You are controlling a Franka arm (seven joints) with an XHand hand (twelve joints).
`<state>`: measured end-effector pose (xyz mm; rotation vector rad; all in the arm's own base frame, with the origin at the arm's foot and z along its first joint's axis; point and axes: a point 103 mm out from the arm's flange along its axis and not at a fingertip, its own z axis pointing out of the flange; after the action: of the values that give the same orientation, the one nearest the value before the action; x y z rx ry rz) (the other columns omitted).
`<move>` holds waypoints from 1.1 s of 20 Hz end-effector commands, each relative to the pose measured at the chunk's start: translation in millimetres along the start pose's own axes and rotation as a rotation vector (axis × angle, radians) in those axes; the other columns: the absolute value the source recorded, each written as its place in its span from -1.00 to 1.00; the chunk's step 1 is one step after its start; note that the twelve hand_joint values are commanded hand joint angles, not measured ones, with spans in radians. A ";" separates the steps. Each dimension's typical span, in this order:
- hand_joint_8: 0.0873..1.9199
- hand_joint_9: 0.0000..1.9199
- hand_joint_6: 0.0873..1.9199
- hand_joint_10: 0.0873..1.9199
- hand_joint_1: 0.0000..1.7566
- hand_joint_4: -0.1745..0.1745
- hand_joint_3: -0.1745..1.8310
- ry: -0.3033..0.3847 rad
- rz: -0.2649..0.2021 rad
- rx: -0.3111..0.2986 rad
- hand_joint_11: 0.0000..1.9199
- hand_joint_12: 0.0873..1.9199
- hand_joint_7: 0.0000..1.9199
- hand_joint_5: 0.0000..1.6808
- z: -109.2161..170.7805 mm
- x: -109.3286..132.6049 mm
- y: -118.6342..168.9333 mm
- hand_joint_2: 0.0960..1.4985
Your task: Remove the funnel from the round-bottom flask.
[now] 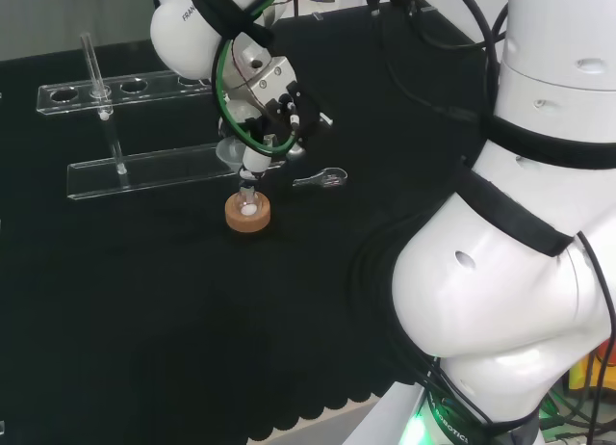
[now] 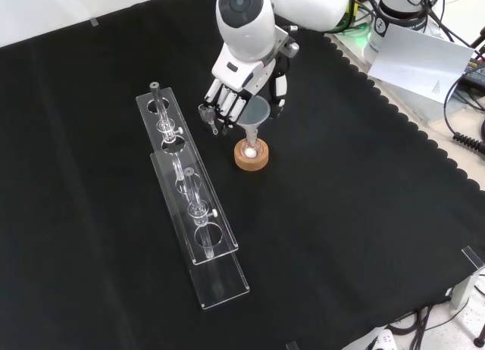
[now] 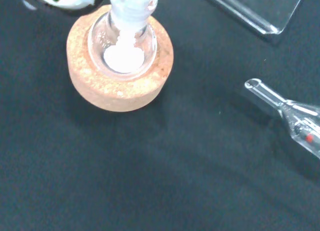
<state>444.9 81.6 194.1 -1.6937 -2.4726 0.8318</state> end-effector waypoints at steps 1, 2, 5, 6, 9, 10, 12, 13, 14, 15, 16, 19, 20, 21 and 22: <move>-0.34 -0.18 -0.55 -0.46 -0.09 -0.19 -0.28 -0.011 0.020 -0.014 -0.71 0.35 -0.52 -0.28 -6.5 -3.3 -2.9 -0.08; -0.33 -0.17 -0.49 -0.46 -0.09 -0.19 -0.28 -0.010 0.022 -0.016 -0.70 0.35 -0.51 -0.29 -7.3 -5.3 -3.0 -0.08; -0.32 -0.11 -0.41 -0.44 -0.09 -0.21 -0.27 -0.009 0.027 -0.032 -0.67 0.34 -0.49 -0.30 -11.2 -9.3 -6.9 -0.08; -0.32 -0.09 -0.39 -0.43 -0.08 -0.22 -0.27 -0.012 0.029 -0.036 -0.65 0.34 -0.48 -0.31 -12.9 -11.5 -8.5 -0.08; -0.31 -0.06 -0.37 -0.41 -0.08 -0.23 -0.26 -0.016 0.035 -0.045 -0.63 0.33 -0.48 -0.31 -23.3 -17.7 -13.5 -0.08; -0.31 -0.06 -0.36 -0.40 -0.08 -0.23 -0.26 -0.024 0.042 -0.049 -0.63 0.33 -0.48 -0.31 -27.7 -20.4 -15.6 -0.08; -0.31 -0.05 -0.35 -0.40 -0.08 -0.23 -0.26 -0.028 0.054 -0.055 -0.62 0.32 -0.48 -0.32 -37.2 -26.9 -20.5 -0.08; -0.31 -0.05 -0.35 -0.39 -0.08 -0.23 -0.26 -0.032 0.058 -0.059 -0.62 0.32 -0.48 -0.32 -42.0 -29.9 -23.0 -0.08; -0.31 -0.05 -0.34 -0.39 -0.08 -0.23 -0.26 -0.035 0.062 -0.060 -0.62 0.32 -0.48 -0.32 -46.0 -33.3 -25.5 -0.08; -0.31 -0.05 -0.34 -0.39 -0.07 -0.23 -0.26 -0.043 0.066 -0.060 -0.62 0.32 -0.48 -0.32 -50.3 -36.2 -28.1 -0.08; -0.31 -0.05 -0.34 -0.39 -0.07 -0.23 -0.26 -0.047 0.072 -0.062 -0.62 0.32 -0.48 -0.32 -55.0 -39.4 -30.8 -0.08; -0.30 -0.05 -0.34 -0.39 -0.07 -0.23 -0.26 -0.064 0.087 -0.065 -0.62 0.32 -0.49 -0.33 -67.6 -49.3 -38.9 -0.09; -0.30 -0.05 -0.34 -0.38 -0.07 -0.23 -0.26 -0.071 0.094 -0.071 -0.62 0.32 -0.49 -0.34 -71.4 -52.8 -41.9 -0.09; -0.30 -0.05 -0.34 -0.38 -0.06 -0.23 -0.26 -0.074 0.101 -0.072 -0.62 0.32 -0.49 -0.34 -75.7 -55.3 -44.2 -0.09; -0.30 -0.06 -0.34 -0.38 -0.06 -0.23 -0.26 -0.077 0.109 -0.074 -0.62 0.32 -0.49 -0.35 -79.7 -58.3 -46.5 -0.10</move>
<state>450.3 58.9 265.9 -1.8231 -2.4926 0.8146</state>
